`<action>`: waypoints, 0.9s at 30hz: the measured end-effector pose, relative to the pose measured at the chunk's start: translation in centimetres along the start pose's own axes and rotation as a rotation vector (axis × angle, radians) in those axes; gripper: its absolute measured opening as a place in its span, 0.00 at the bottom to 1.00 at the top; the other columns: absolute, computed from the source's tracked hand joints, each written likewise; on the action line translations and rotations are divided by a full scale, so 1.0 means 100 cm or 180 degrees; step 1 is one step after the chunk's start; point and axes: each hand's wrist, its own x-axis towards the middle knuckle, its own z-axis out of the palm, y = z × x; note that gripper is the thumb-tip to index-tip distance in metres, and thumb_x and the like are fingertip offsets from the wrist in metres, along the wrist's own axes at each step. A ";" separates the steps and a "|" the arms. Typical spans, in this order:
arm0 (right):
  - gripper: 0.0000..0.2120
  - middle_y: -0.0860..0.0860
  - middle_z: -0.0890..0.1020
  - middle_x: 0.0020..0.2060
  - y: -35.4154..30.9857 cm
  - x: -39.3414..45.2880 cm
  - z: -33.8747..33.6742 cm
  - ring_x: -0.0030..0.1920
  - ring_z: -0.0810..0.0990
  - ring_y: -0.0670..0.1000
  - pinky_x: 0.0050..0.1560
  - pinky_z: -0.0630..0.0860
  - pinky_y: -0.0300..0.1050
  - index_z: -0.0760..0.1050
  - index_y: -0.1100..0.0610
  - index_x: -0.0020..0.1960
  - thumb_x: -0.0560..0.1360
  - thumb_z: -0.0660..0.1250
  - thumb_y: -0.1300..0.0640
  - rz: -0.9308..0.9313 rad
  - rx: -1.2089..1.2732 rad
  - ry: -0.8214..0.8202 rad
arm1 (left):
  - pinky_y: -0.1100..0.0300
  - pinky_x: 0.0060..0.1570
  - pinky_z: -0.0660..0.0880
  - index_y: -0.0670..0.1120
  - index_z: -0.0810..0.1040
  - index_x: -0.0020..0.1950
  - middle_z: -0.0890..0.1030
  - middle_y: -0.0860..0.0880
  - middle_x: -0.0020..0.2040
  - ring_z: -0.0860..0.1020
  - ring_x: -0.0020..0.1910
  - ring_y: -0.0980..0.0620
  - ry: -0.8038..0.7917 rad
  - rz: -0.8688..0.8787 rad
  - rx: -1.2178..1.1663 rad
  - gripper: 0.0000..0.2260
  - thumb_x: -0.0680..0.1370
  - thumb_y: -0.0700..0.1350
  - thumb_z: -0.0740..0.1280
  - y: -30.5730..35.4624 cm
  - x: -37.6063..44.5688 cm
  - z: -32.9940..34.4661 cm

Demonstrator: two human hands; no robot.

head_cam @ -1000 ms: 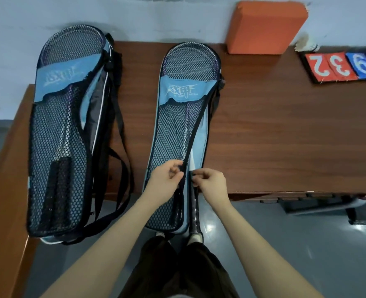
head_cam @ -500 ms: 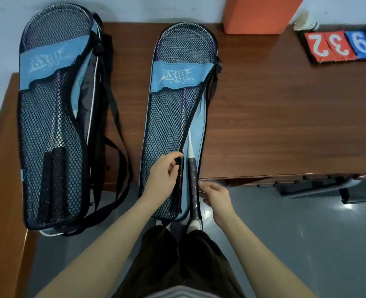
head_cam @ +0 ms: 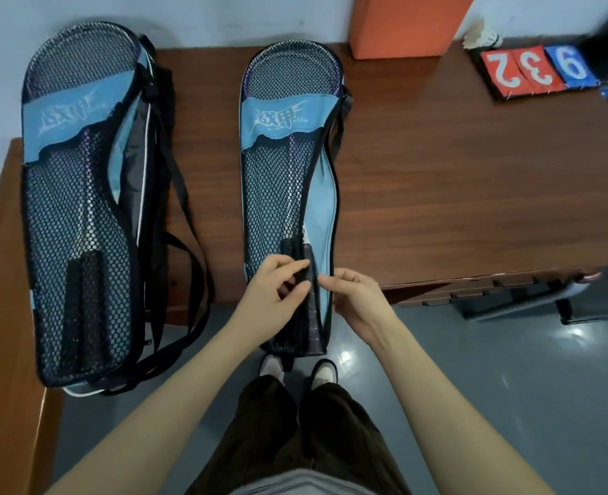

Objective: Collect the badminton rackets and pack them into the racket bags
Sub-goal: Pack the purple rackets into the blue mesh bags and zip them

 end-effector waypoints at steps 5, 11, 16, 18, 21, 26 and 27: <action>0.02 0.51 0.81 0.33 -0.020 0.001 -0.008 0.32 0.76 0.49 0.31 0.73 0.39 0.76 0.58 0.41 0.72 0.69 0.62 -0.0139 0.0287 0.0043 | 0.61 0.67 0.58 0.50 0.62 0.73 0.63 0.53 0.65 0.60 0.66 0.56 -0.0553 0.0384 0.0936 0.44 0.62 0.69 0.68 0.005 -0.020 0.006; 0.09 0.54 0.81 0.39 -0.028 0.002 -0.012 0.37 0.77 0.52 0.38 0.71 0.46 0.77 0.59 0.47 0.68 0.71 0.57 -0.0201 0.0495 0.0035 | 0.52 0.61 0.68 0.47 0.71 0.66 0.70 0.44 0.63 0.69 0.62 0.47 0.0136 0.0689 0.1343 0.35 0.64 0.65 0.65 0.018 -0.018 0.027; 0.12 0.54 0.82 0.44 -0.025 -0.012 -0.024 0.40 0.80 0.50 0.40 0.81 0.45 0.75 0.61 0.56 0.73 0.67 0.60 0.0032 0.0384 -0.0447 | 0.60 0.61 0.69 0.46 0.76 0.62 0.71 0.48 0.64 0.71 0.61 0.54 0.0389 0.0555 0.0738 0.29 0.66 0.59 0.70 0.017 -0.025 0.033; 0.10 0.55 0.82 0.42 -0.018 -0.022 -0.030 0.39 0.81 0.50 0.41 0.81 0.45 0.76 0.61 0.52 0.71 0.68 0.60 0.0194 0.0193 -0.0550 | 0.66 0.61 0.67 0.45 0.77 0.61 0.71 0.50 0.62 0.70 0.60 0.58 0.0511 0.0558 0.0569 0.26 0.66 0.54 0.73 0.017 -0.027 0.033; 0.05 0.54 0.80 0.37 -0.010 -0.032 -0.034 0.32 0.78 0.47 0.35 0.79 0.40 0.75 0.60 0.45 0.71 0.68 0.59 0.0220 0.0098 -0.0505 | 0.72 0.61 0.65 0.44 0.78 0.60 0.70 0.51 0.60 0.69 0.59 0.59 0.0585 0.0574 0.0455 0.24 0.66 0.48 0.76 0.021 -0.027 0.037; 0.03 0.52 0.80 0.33 -0.017 -0.036 -0.045 0.30 0.77 0.46 0.32 0.76 0.36 0.76 0.57 0.40 0.73 0.67 0.60 -0.0145 -0.0011 -0.0445 | 0.69 0.55 0.70 0.43 0.81 0.52 0.73 0.49 0.54 0.73 0.53 0.57 0.0762 0.0753 0.0319 0.17 0.65 0.46 0.75 0.029 -0.025 0.045; 0.04 0.53 0.80 0.33 -0.019 -0.036 -0.048 0.30 0.76 0.46 0.31 0.75 0.36 0.76 0.57 0.39 0.72 0.67 0.59 -0.0203 0.0009 -0.0459 | 0.68 0.54 0.71 0.43 0.82 0.51 0.74 0.49 0.53 0.74 0.52 0.57 0.0792 0.0774 0.0312 0.16 0.65 0.45 0.76 0.028 -0.025 0.047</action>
